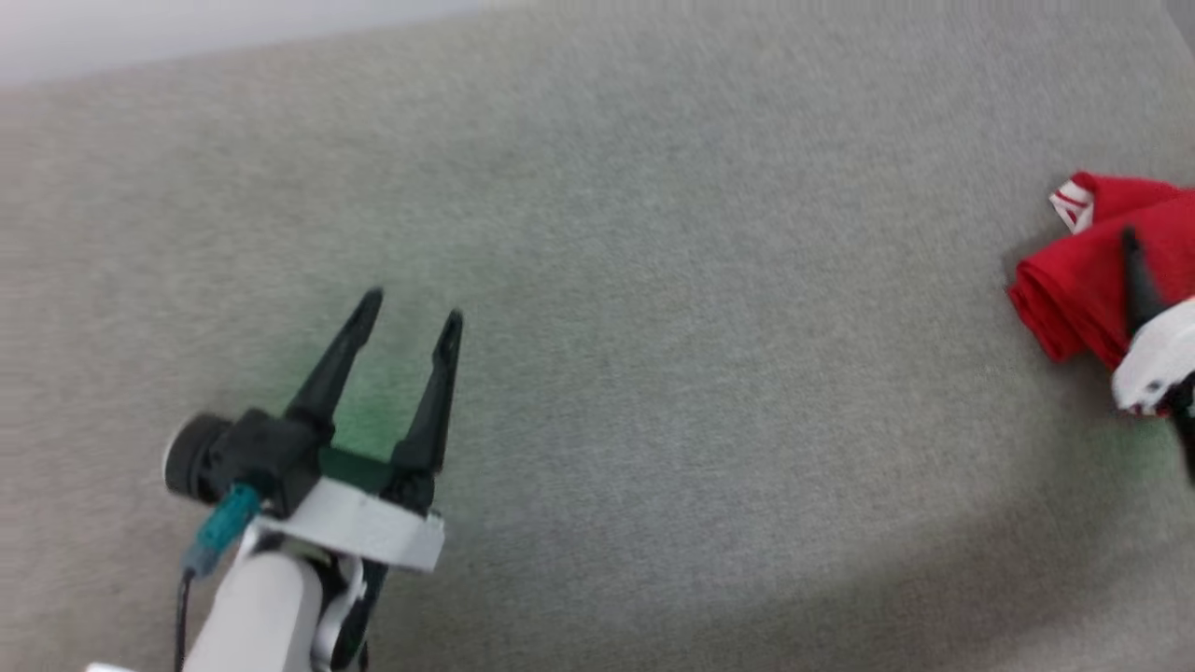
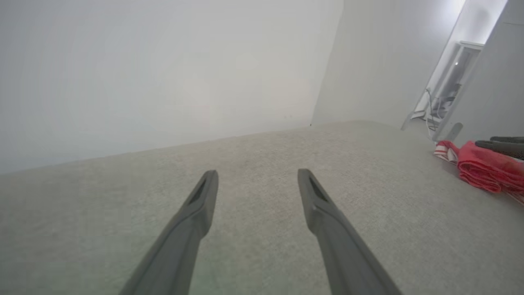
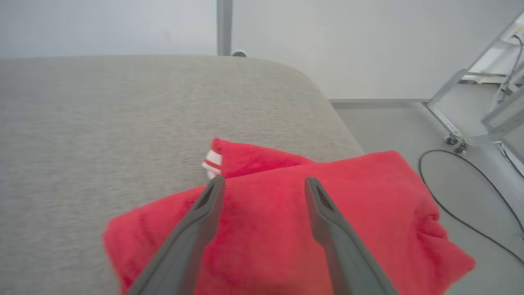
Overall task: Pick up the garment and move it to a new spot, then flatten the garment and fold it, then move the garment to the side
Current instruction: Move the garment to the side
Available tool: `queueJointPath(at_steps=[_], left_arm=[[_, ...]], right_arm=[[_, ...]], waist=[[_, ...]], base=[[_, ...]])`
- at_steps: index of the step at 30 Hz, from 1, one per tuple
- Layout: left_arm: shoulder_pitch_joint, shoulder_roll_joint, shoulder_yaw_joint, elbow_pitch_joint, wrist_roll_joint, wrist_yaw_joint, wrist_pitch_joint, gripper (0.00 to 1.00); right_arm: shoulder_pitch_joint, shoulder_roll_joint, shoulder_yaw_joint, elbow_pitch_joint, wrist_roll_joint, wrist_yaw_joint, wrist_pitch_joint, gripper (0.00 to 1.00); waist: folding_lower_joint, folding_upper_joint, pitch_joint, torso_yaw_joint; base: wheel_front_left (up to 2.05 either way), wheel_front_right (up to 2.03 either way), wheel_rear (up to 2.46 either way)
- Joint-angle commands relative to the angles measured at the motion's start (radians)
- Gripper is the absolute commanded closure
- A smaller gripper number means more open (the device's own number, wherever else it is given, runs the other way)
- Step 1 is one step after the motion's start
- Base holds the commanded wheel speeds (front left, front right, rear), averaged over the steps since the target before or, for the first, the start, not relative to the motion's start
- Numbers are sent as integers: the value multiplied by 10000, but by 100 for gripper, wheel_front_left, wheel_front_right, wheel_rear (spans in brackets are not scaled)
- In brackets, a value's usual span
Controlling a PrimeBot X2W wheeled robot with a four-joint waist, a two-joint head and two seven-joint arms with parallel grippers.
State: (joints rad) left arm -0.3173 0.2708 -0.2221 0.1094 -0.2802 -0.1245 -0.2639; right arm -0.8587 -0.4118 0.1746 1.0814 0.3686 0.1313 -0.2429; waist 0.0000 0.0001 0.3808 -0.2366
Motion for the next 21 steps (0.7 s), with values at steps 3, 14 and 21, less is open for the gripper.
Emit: queueJointPath(at_steps=[3,14,21], left_arm=[[706,-346,376,83,180,-49,1,0],[2264,-875,1168,810,88,-74,3,0],[2905,-921,1427,932,41,-68,3,0]], right_arm=[[872,192,448,-648,372,-11,-154,0],[2827,730,1348,-2570,1073,-11,-227,0],[4192,859,920,-3689,1342,-11,-229,0]], waist=[[0,-1,-1243,1100],[0,-1,-3100,2112],[0,-1,-3964,2609]], base=[[0,0,0],[0,0,0],[0,0,0]])
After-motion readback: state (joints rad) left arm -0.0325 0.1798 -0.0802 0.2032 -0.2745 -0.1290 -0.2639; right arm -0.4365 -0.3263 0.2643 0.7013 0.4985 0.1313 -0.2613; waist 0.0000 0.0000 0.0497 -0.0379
